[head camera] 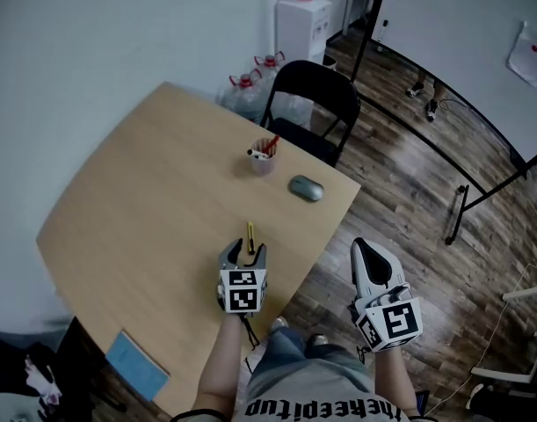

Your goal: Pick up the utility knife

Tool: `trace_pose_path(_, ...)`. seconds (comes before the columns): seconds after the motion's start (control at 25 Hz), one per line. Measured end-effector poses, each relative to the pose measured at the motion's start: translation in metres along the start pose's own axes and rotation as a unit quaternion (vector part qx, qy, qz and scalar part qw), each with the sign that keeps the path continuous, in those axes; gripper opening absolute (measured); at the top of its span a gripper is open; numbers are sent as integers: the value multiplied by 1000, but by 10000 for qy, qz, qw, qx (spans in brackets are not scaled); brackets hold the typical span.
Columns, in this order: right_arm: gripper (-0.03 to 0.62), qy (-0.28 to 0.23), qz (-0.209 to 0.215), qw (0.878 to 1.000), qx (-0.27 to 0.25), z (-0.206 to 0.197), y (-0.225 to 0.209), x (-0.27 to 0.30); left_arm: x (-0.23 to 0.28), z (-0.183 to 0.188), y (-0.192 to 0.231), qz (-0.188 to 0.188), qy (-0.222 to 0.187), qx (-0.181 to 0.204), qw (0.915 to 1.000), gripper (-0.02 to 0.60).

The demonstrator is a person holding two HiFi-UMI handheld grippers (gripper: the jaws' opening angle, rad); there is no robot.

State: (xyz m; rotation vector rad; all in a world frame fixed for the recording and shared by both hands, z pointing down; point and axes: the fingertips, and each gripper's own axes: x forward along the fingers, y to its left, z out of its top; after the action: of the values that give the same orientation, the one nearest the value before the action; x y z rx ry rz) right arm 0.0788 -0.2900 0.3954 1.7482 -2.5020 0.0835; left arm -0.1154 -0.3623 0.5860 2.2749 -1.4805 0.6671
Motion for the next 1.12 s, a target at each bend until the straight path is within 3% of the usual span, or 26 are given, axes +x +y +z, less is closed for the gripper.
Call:
trace_pose_path(0.52, 2, 184, -196, 9996, -109, -5, -9, -4, 44, -47, 6, 98, 845, -68, 9964, 250)
trace_pose_path(0.84, 2, 225, -260, 9994, -106, -8, -15, -4, 56, -59, 14, 338, 1153, -159, 9926, 189)
trace_pose_path(1.12, 2, 217, -275, 9994, -82, -7, -16, -5, 56, -61, 14, 320, 1148, -288, 9925, 176)
